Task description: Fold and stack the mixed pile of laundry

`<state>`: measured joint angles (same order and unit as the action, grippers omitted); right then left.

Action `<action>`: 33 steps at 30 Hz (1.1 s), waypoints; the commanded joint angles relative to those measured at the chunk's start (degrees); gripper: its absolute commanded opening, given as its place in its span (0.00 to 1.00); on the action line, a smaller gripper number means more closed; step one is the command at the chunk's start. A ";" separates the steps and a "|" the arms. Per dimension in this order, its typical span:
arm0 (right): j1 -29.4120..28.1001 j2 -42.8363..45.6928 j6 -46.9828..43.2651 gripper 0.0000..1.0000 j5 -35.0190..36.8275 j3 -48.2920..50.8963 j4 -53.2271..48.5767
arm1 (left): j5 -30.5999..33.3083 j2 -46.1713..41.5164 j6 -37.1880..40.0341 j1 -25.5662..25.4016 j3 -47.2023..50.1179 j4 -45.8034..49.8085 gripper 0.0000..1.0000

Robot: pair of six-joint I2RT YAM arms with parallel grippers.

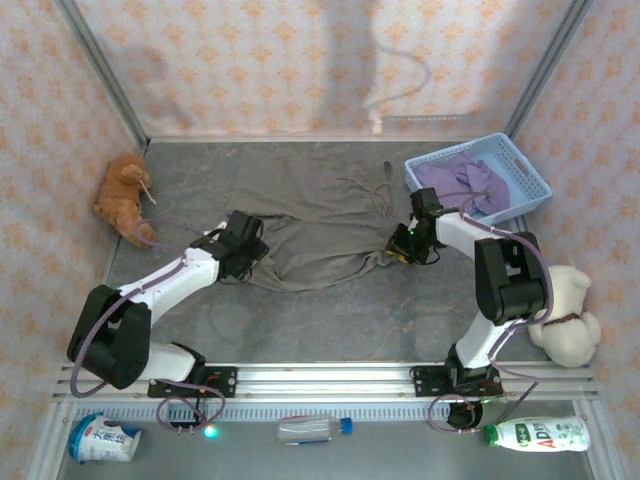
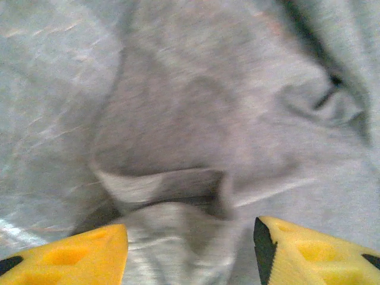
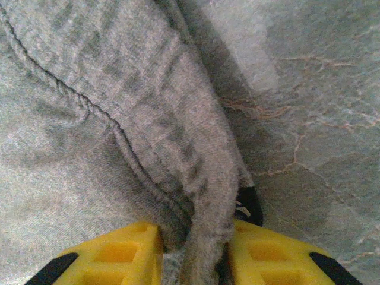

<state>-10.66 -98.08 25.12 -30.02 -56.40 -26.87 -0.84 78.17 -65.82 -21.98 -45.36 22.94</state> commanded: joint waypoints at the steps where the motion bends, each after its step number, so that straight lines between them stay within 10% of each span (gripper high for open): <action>1: 0.20 0.97 1.01 0.29 1.19 2.10 0.08 | 0.52 1.91 3.33 0.27 -0.87 1.84 0.60; 12: 0.24 1.09 2.08 0.29 1.38 3.32 1.30 | 0.64 -5.40 1.66 0.18 6.96 6.76 0.57; 18: 0.20 0.36 2.36 0.28 1.32 2.79 1.30 | 0.12 -12.09 2.20 0.12 7.00 11.02 0.72; 24: 0.20 -0.44 2.52 0.28 1.26 2.35 1.08 | -0.69 -12.19 1.54 -0.17 10.51 8.53 0.31; 33: 0.11 -1.44 2.16 0.27 1.36 1.05 0.16 | -1.69 -0.25 3.48 -0.14 5.70 1.93 0.28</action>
<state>-10.66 -97.43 27.00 -30.26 -54.76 -24.51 -2.76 75.46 -63.92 -22.02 -36.32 27.66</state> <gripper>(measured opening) 0.276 0.275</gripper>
